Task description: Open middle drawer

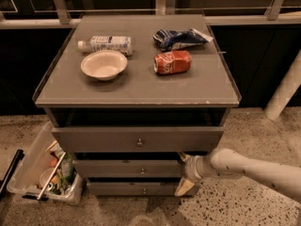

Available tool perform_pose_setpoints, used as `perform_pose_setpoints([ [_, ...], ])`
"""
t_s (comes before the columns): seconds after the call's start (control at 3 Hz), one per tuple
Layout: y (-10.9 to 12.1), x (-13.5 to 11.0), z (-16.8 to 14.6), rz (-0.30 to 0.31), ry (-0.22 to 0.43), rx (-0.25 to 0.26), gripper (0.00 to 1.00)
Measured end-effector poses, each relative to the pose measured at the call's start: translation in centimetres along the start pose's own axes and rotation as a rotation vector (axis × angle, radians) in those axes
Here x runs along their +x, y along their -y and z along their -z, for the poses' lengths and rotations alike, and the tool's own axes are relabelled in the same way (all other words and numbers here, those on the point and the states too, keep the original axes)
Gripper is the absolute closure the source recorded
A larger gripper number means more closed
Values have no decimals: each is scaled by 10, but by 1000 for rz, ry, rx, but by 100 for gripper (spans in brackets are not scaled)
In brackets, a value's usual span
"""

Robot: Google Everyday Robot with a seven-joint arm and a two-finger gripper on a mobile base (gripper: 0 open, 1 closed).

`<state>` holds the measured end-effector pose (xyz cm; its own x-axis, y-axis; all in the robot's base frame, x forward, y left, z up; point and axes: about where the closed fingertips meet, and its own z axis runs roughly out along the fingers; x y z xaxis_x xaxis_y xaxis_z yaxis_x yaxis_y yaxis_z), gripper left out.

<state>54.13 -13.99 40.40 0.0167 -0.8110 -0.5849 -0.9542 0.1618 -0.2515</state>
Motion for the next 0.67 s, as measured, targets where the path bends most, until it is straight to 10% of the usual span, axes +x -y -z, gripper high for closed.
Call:
perform_pose_setpoints([
  [0.67, 0, 0, 0, 0, 0, 0, 43],
])
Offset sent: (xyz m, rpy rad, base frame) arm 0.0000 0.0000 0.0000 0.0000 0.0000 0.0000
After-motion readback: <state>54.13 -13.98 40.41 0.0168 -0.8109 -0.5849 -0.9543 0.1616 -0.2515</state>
